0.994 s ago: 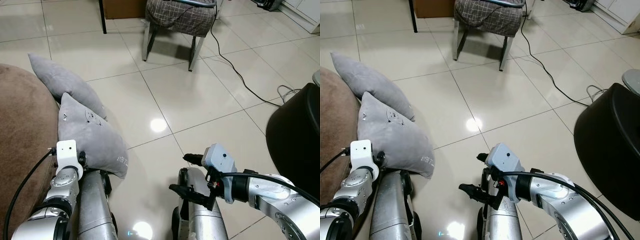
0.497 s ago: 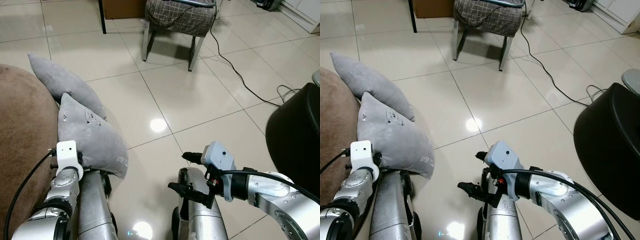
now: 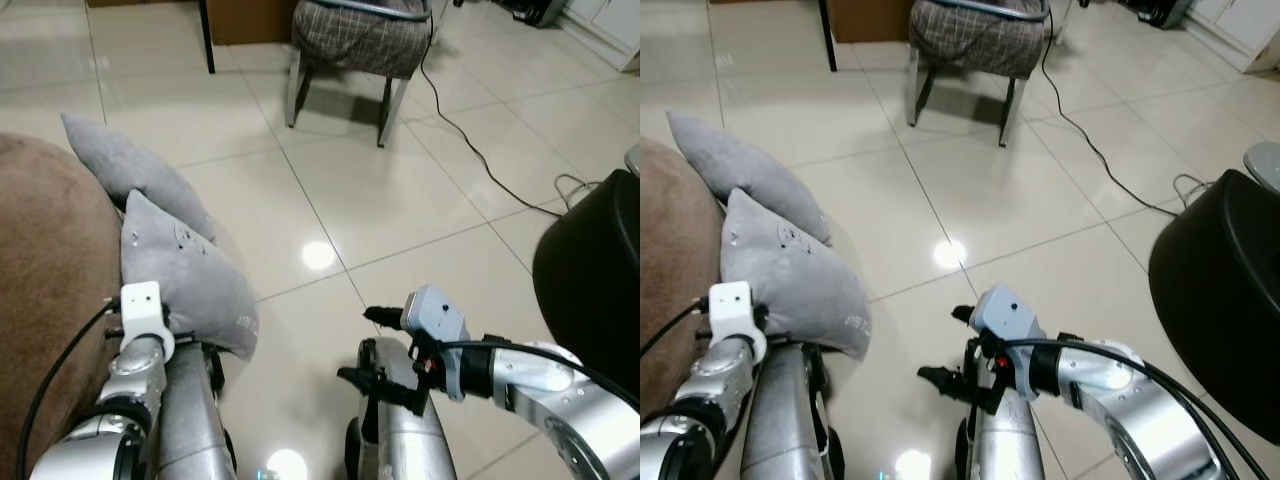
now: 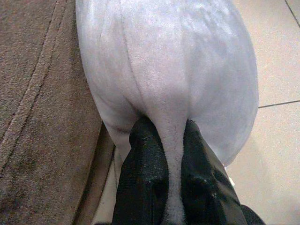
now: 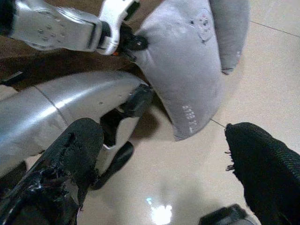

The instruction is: Move the pillow to the sofa from floor

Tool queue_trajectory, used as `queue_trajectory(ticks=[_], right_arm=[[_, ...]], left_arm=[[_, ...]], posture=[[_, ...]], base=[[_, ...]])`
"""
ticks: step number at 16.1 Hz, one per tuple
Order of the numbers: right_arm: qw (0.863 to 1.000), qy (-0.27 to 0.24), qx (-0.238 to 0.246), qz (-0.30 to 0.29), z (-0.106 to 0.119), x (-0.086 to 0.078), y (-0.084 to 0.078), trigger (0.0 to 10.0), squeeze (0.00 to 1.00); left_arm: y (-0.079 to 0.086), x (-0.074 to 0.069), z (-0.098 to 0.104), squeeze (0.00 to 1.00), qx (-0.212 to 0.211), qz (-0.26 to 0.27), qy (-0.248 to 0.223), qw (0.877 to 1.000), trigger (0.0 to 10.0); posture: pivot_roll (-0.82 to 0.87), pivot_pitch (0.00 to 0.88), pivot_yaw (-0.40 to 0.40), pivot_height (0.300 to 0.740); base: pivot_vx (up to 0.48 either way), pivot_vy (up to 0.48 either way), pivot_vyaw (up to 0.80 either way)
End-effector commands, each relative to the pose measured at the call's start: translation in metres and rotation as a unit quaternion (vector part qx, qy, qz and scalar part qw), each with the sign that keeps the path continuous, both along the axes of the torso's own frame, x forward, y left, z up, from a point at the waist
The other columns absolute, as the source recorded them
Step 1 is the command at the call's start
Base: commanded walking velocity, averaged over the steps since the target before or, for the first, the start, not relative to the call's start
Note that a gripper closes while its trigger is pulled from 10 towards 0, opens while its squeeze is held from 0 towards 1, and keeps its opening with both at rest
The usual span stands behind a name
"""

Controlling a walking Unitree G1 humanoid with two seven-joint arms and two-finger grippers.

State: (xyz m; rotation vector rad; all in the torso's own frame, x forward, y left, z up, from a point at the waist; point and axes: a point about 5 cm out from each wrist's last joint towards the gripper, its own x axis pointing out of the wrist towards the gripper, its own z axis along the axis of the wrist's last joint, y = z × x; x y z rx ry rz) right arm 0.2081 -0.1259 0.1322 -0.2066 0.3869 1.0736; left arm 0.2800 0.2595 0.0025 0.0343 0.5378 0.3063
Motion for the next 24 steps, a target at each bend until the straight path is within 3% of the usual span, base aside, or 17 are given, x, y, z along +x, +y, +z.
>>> queue_trajectory(ticks=[1,2,4,5,6,7,9,10,11,14,17,21,22,23,24], right_arm=[[1.000,-0.014,-0.011,-0.019,-0.001,0.005,-0.005,10.0,0.00],[0.996,-0.031,-0.033,-0.074,-0.007,0.013,-0.013,10.0,0.00],[0.991,-0.044,-0.044,-0.114,-0.011,0.020,-0.019,10.0,0.00],[0.976,-0.067,-0.021,-0.206,-0.011,0.030,-0.029,10.0,0.00],[0.963,-0.074,-0.007,-0.259,-0.010,0.033,-0.033,10.0,0.00],[0.943,-0.088,0.021,-0.321,-0.009,0.034,-0.038,10.0,0.00],[0.928,-0.096,0.032,-0.359,-0.010,0.033,-0.036,10.0,0.00],[0.926,-0.097,0.035,-0.364,-0.011,0.032,-0.035,10.0,0.00],[0.923,-0.098,0.041,-0.369,-0.014,0.028,-0.029,10.0,0.00],[0.916,-0.111,0.046,-0.382,-0.016,0.036,-0.027,10.0,0.00],[0.914,-0.126,0.041,-0.383,-0.018,0.046,-0.025,10.0,0.00],[0.908,-0.134,0.058,-0.392,-0.015,0.056,-0.016,10.0,0.00],[0.908,-0.134,0.060,-0.392,-0.019,0.057,-0.014,10.0,0.00],[0.903,-0.137,0.060,-0.403,-0.019,0.057,-0.015,10.0,0.00],[0.899,-0.137,0.062,-0.411,-0.019,0.056,-0.016,10.0,0.00]], left_arm=[[-0.006,-0.001,-0.004,0.00,-0.009,-0.009,0.011,1.000,0.0],[-0.013,0.003,-0.003,0.00,-0.008,-0.028,0.007,1.000,0.0],[-0.021,0.011,0.003,0.00,-0.020,-0.048,-0.015,0.999,0.0],[-0.044,0.030,0.023,0.00,-0.041,-0.113,-0.088,0.989,0.0],[-0.056,0.038,0.038,0.00,-0.032,-0.158,-0.134,0.978,0.0],[-0.075,0.045,0.067,0.00,-0.008,-0.214,-0.210,0.954,0.0],[-0.087,0.039,0.103,0.00,-0.005,-0.220,-0.284,0.933,0.0],[-0.089,0.035,0.109,0.00,-0.009,-0.213,-0.297,0.931,0.0],[-0.091,0.021,0.123,0.00,-0.005,-0.202,-0.325,0.924,0.0],[-0.088,0.007,0.139,0.00,0.003,-0.184,-0.352,0.918,0.0],[-0.082,0.000,0.148,0.00,0.013,-0.167,-0.336,0.927,0.0],[-0.081,-0.001,0.159,0.00,0.025,-0.164,-0.338,0.927,0.0],[-0.090,-0.002,0.161,0.00,0.029,-0.206,-0.329,0.921,0.0],[-0.095,-0.005,0.161,0.00,0.033,-0.227,-0.324,0.918,4.0],[-0.097,-0.006,0.159,0.00,0.043,-0.241,-0.321,0.915,10.0]], posture=[[-0.18,0.051,-0.081,0.521],[-0.17,0.023,-0.073,0.521],[-0.15,0.000,-0.056,0.521],[-0.12,0.000,-0.036,0.521],[-0.10,0.000,-0.027,0.521],[-0.08,0.000,-0.017,0.526],[-0.05,0.000,0.000,0.541],[-0.05,0.000,0.000,0.546],[-0.04,0.000,0.006,0.556],[-0.01,0.000,-0.007,0.581],[0.02,0.000,-0.014,0.606],[0.06,0.000,-0.031,0.641],[0.05,0.000,-0.005,0.656],[0.04,0.000,0.003,0.666],[0.04,0.000,0.003,0.671]], base=[[0.000,0.000,0.00],[0.000,0.000,0.00],[0.000,0.000,0.00],[0.000,0.000,0.00],[0.000,0.000,0.00],[0.000,0.000,0.00],[0.000,0.000,0.00],[0.000,0.000,0.00],[0.000,0.000,0.00],[0.000,0.000,0.00],[0.000,0.000,0.00],[0.000,0.000,0.00],[0.000,0.000,0.00],[0.000,0.000,0.00],[0.000,0.000,0.00]])
